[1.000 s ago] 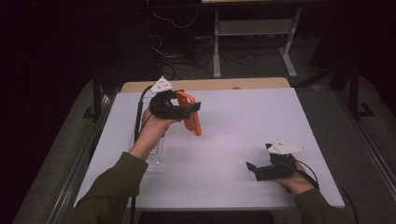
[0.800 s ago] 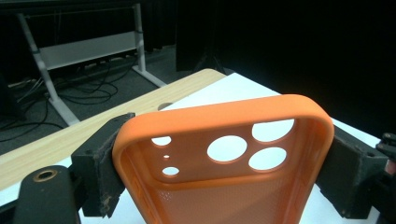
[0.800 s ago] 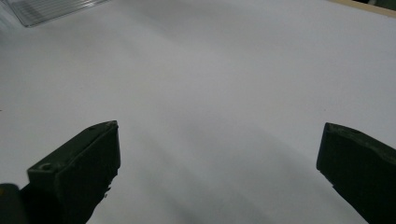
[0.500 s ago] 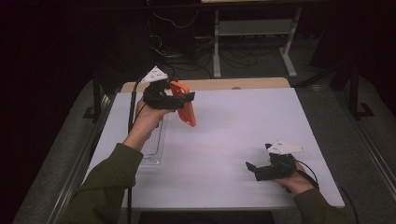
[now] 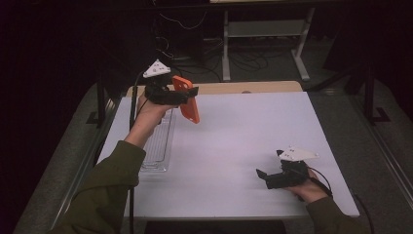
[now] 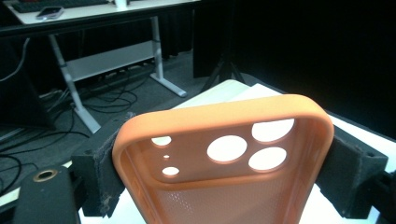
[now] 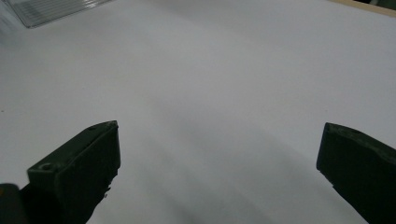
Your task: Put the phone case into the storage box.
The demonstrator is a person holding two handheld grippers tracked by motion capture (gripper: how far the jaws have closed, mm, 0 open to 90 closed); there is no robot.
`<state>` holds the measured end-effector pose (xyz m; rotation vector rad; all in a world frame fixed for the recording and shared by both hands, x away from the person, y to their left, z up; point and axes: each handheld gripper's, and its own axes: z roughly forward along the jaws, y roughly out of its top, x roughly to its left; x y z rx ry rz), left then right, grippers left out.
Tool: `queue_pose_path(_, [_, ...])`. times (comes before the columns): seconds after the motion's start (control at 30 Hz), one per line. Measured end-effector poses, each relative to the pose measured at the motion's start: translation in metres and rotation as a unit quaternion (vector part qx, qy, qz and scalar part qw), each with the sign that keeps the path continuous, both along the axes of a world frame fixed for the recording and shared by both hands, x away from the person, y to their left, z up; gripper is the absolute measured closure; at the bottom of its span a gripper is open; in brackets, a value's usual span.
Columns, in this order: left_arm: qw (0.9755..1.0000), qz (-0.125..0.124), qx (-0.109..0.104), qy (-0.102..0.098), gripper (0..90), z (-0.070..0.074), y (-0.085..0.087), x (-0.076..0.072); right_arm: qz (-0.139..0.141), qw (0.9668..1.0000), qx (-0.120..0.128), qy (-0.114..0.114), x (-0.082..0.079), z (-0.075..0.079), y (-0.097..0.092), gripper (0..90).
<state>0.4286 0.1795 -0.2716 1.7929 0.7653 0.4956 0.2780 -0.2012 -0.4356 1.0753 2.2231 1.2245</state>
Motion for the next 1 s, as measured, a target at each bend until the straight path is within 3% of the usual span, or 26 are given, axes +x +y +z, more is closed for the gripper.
queue_pose_path(0.37, [0.9985,0.050,0.014,-0.016,14.5,0.003,0.015,0.014,0.000,1.0000,0.003,-0.002,0.000,0.001,0.000,0.0])
queue_pose_path(0.6, [0.9956,0.092,0.017,-0.006,14.5,-0.001,0.027,0.024,0.002,1.0000,0.002,-0.003,0.000,0.001,0.000,0.0])
queue_pose_path(0.77, [0.9919,0.124,0.023,-0.005,14.5,-0.003,0.033,0.029,0.004,1.0000,0.001,-0.004,0.000,0.001,0.001,0.0])
queue_pose_path(1.0, [0.9840,0.176,0.028,0.004,14.5,-0.009,0.041,0.037,0.003,1.0000,0.001,-0.002,-0.001,0.001,0.001,0.0])
